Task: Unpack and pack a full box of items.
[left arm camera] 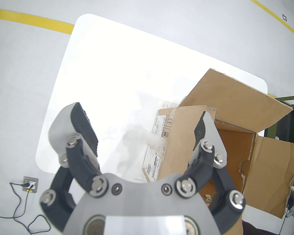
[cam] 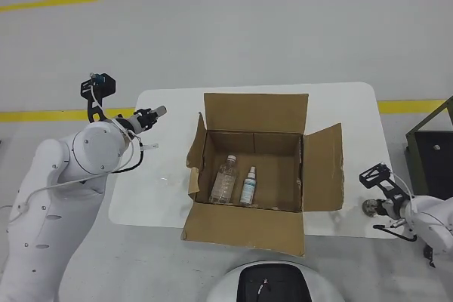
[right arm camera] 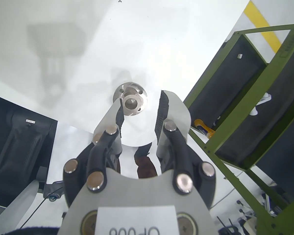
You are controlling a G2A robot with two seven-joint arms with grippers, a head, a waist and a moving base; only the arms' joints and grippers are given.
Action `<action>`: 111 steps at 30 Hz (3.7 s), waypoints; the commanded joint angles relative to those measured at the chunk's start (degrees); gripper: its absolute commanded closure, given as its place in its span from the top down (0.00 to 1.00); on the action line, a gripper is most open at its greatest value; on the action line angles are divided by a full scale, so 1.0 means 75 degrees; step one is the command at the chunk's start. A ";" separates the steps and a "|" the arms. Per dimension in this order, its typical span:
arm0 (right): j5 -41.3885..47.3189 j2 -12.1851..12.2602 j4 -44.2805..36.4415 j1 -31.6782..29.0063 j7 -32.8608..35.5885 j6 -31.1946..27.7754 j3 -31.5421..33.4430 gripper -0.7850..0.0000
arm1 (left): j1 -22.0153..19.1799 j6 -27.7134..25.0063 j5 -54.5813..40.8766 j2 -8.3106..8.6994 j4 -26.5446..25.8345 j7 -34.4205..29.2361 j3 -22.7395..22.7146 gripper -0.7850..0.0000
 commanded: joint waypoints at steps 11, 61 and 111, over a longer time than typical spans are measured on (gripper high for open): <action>-0.0078 0.0045 0.0493 -0.0058 -0.0238 0.0112 -0.0287 0.45 | 0.0000 0.0000 0.0000 0.0000 0.0000 0.0000 0.0000 1.00; 0.4996 0.0047 0.0033 0.1543 -0.1551 0.3385 0.1387 0.00 | 0.0000 0.0000 0.0000 0.0000 0.0000 0.0000 0.0000 1.00; 0.3878 -0.0824 0.3307 0.5555 -0.0794 0.4486 -0.6886 0.00 | 0.0000 0.0000 0.0000 0.0000 0.0000 0.0000 0.0000 1.00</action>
